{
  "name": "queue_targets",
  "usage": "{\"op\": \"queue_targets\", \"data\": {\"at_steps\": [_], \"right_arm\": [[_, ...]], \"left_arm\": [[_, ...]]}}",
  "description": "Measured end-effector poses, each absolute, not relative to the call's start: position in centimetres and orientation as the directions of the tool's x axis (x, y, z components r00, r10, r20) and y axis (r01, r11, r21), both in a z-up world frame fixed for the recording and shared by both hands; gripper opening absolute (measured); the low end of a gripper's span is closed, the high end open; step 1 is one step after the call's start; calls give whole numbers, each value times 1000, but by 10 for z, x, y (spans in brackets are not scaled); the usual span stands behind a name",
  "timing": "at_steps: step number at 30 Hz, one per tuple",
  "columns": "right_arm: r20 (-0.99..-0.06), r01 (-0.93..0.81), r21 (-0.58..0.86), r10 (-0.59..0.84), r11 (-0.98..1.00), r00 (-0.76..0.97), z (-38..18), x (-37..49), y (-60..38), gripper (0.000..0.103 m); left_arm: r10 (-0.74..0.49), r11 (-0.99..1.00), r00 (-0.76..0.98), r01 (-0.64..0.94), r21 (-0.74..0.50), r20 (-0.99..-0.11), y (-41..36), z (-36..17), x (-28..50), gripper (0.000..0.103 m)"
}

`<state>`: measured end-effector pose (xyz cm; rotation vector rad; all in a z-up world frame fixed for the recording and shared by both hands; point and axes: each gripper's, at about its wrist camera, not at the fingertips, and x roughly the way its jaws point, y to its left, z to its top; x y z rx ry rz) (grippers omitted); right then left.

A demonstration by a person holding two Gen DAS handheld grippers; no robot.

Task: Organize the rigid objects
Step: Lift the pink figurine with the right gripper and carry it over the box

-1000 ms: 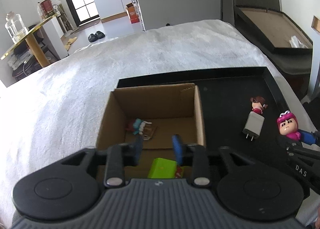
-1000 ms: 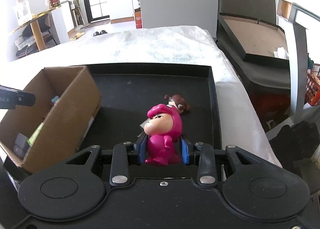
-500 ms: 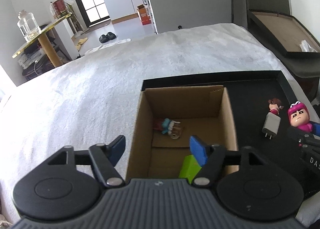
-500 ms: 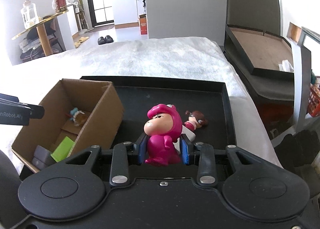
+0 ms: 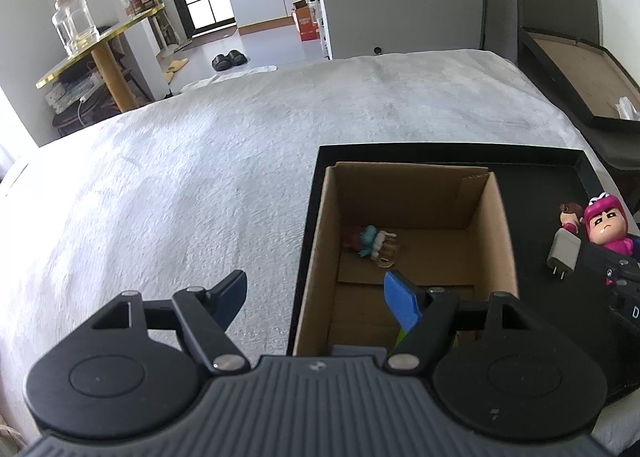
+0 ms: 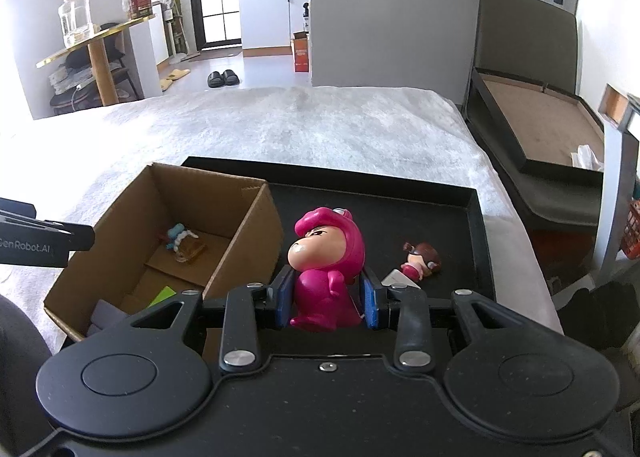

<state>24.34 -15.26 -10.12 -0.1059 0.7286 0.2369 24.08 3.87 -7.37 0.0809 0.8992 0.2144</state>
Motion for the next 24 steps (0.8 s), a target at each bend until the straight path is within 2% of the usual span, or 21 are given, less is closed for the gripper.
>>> {"op": "queue_targets", "data": {"at_steps": [20, 24], "right_arm": [[-698, -341, -87, 187, 936, 691, -103, 257, -94, 34], [-702, -363, -111, 186, 925, 687, -102, 262, -81, 34]], "left_arm": [[204, 977, 593, -178, 119, -779, 67, -97, 245, 74], [183, 979, 598, -181, 90, -781, 68, -102, 246, 70]]}}
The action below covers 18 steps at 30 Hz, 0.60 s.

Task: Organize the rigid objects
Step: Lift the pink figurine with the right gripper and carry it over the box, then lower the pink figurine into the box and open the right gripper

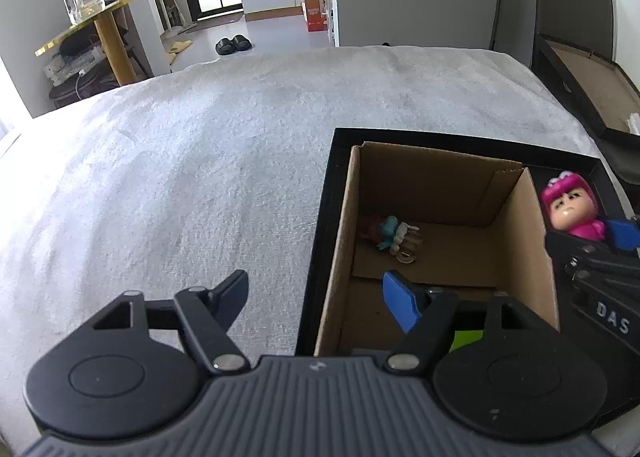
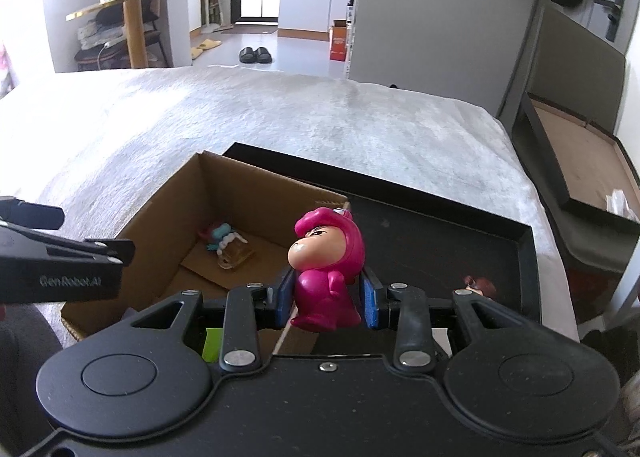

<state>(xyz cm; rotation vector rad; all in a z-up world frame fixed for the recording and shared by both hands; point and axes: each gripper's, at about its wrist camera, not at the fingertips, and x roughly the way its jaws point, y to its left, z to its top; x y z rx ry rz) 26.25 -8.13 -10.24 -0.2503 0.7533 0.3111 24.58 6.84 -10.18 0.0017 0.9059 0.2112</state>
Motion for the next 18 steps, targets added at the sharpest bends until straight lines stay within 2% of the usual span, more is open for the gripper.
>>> {"op": "queue_targets", "data": {"at_steps": [1, 4, 6, 11, 18], "right_arm": [[-703, -368, -116, 186, 922, 687, -102, 264, -79, 34], [-705, -388, -138, 184, 911, 685, -103, 267, -70, 34], [-706, -399, -150, 184, 905, 683, -103, 269, -65, 34], [-711, -435, -181, 188, 882, 677, -106, 273, -51, 34], [-720, -465, -212, 185, 859, 669, -109, 282, -40, 34]], "left_arm": [[182, 979, 599, -181, 89, -780, 68, -103, 246, 70], [170, 981, 599, -180, 75, -782, 70, -106, 247, 58], [156, 981, 589, -184, 56, -793, 71, -110, 249, 44], [135, 979, 571, -201, 22, -810, 77, -117, 251, 24], [101, 980, 567, -200, -18, -817, 80, -122, 250, 12]]}}
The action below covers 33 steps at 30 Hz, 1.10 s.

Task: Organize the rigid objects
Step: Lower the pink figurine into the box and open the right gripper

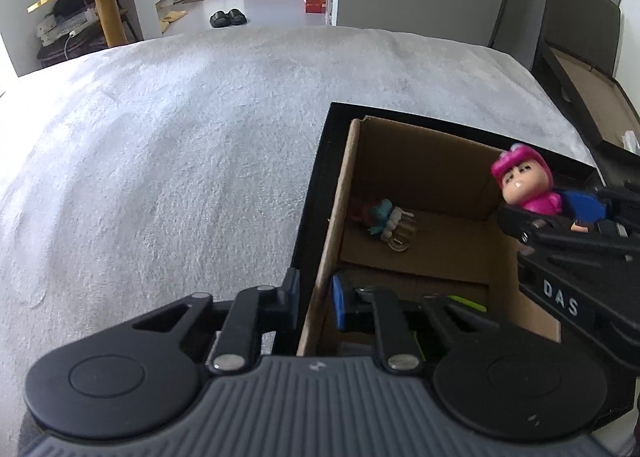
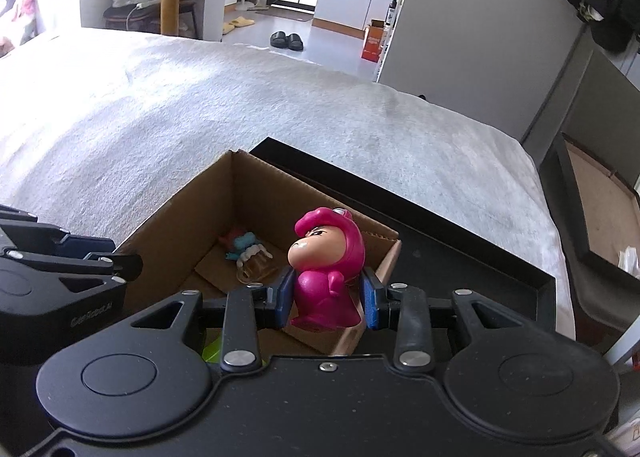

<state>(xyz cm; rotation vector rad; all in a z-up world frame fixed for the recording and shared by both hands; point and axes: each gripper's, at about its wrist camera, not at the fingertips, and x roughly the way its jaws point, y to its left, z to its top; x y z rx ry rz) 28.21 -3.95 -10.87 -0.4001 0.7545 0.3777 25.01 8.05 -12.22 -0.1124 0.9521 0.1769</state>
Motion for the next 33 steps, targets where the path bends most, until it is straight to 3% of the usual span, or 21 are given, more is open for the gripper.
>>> {"op": "queue_targets", "data": {"at_steps": [21, 26, 33], "right_arm": [[-711, -527, -248, 217, 812, 669, -110, 295, -21, 35], [-706, -531, -278, 205, 801, 678, -111, 290, -22, 43], [-713, -512, -274, 185, 814, 676, -110, 282, -39, 43]], "left_arm": [[76, 980, 536, -195, -35, -841, 74, -123, 245, 10], [70, 978, 516, -205, -44, -853, 78, -127, 248, 10], [77, 978, 513, -206, -36, -855, 78, -129, 248, 11]]}}
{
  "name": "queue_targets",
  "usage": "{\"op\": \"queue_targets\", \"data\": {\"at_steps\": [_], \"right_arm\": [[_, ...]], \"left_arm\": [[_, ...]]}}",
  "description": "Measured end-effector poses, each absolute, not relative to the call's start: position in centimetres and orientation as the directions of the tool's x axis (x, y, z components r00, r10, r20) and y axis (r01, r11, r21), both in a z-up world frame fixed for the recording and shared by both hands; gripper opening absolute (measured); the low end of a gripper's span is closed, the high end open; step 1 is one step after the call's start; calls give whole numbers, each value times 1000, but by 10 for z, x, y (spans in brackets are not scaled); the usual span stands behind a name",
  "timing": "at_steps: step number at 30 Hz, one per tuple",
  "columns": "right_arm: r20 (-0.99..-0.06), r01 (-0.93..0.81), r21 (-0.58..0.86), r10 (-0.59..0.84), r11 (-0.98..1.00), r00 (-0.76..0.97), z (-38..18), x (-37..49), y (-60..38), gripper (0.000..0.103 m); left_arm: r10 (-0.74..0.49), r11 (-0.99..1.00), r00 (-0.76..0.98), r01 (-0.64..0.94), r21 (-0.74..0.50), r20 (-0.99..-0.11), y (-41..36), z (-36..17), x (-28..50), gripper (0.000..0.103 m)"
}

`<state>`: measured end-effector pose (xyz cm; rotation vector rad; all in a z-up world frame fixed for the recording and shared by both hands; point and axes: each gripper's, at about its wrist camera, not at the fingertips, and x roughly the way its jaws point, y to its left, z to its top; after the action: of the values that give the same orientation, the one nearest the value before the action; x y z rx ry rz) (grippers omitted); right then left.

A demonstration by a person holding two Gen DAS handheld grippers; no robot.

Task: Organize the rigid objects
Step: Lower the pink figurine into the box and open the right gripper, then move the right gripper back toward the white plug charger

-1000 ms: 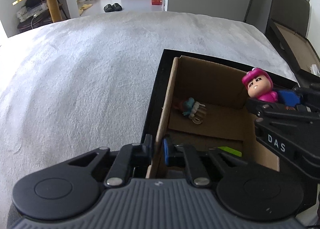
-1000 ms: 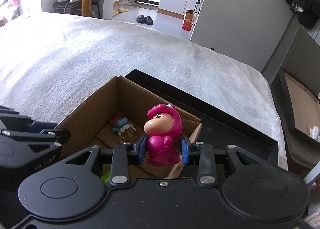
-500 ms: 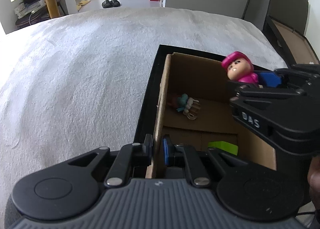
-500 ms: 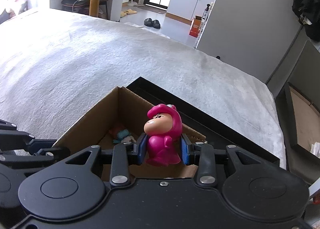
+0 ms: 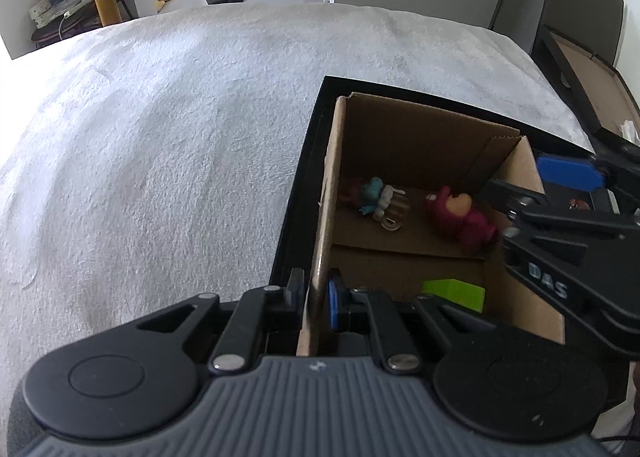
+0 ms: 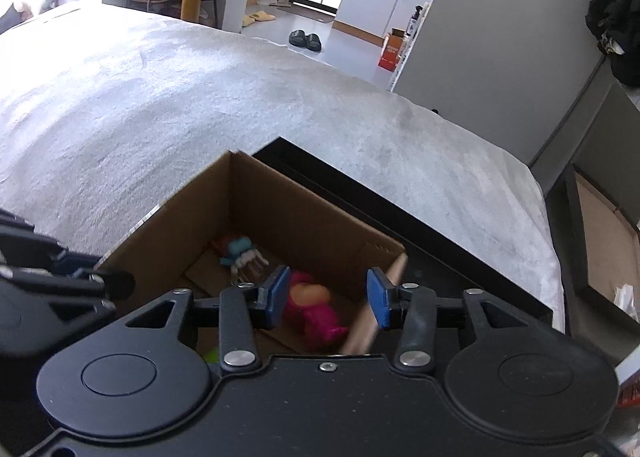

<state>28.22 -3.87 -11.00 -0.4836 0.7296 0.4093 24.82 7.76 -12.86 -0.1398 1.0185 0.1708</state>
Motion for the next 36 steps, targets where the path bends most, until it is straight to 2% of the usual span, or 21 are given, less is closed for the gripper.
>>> {"op": "queue_targets", "data": {"at_steps": [5, 8, 11, 13, 17, 19, 21, 24, 29, 36], "right_arm": [[-713, -495, -257, 183, 830, 677, -105, 275, -53, 43], [-704, -485, -260, 180, 835, 687, -102, 272, -61, 49], [-699, -474, -248, 183, 845, 692, -99, 270, -70, 50], [-699, -464, -237, 182, 853, 692, -99, 268, -76, 50], [-692, -437, -217, 178, 873, 700, -98, 266, -92, 53], [-687, -422, -207, 176, 883, 705, -98, 265, -99, 55], [-682, -406, -195, 174, 893, 711, -98, 264, -108, 62], [-676, -383, -195, 159, 903, 719, -103, 264, -121, 70], [-673, -344, -182, 139, 921, 726, -110, 264, -142, 79], [-681, -299, -150, 121, 942, 722, -126, 269, -163, 81]], "left_arm": [[91, 979, 513, -203, -18, -854, 75, -125, 248, 12], [115, 979, 521, -202, 9, -846, 70, -121, 247, 14], [134, 979, 523, -202, 31, -841, 66, -116, 247, 15], [140, 979, 525, -199, 38, -839, 63, -112, 246, 19], [178, 977, 526, -197, 85, -832, 56, -107, 247, 42], [191, 975, 539, -200, 96, -820, 52, -103, 247, 47], [199, 974, 547, -203, 101, -813, 49, -100, 248, 52], [206, 974, 551, -198, 113, -809, 41, -98, 249, 55], [219, 974, 551, -180, 141, -805, 28, -98, 250, 58], [238, 971, 549, -158, 180, -801, 12, -100, 254, 58]]}}
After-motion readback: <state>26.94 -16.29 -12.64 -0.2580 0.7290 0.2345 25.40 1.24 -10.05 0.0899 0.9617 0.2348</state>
